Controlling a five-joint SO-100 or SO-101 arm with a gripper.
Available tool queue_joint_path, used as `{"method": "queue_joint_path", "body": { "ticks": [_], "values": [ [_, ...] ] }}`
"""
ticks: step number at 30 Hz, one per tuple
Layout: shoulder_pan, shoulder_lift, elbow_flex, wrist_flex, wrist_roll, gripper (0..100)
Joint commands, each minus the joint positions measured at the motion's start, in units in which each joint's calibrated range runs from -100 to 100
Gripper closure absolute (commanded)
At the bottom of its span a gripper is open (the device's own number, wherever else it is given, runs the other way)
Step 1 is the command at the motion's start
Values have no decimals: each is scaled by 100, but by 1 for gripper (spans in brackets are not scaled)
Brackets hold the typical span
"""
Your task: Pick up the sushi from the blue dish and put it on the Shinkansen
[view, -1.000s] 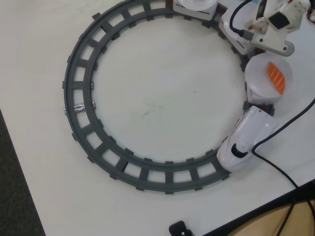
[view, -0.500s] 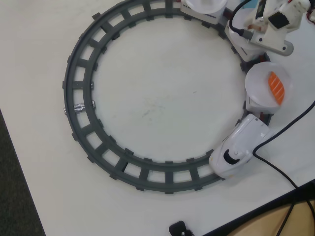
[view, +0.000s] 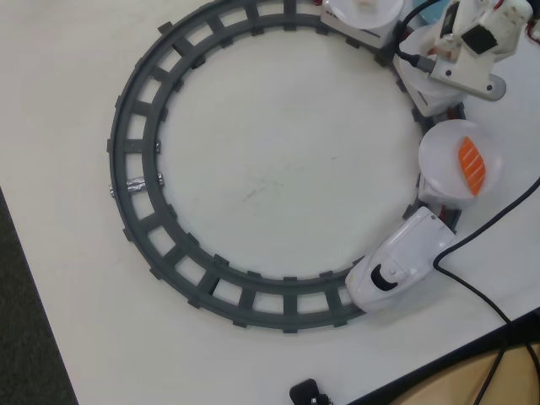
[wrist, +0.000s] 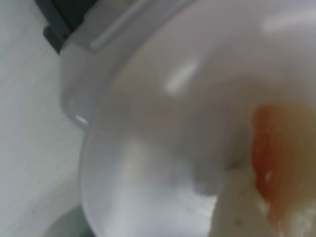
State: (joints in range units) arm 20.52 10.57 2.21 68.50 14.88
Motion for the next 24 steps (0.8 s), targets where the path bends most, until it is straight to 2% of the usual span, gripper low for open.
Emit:
{"method": "queue_joint_path", "body": {
  "ticks": [1,8,14,19,24],
  "values": [
    [-98,-84,4,206,-14,81],
    [-212,-385,31,625,-145,79],
    [-45,-1829,614,762,-423,79],
    [871,-3725,1664,591,-795,79],
    [2015,-5136,3630,-393,-979,79]
  ]
}}
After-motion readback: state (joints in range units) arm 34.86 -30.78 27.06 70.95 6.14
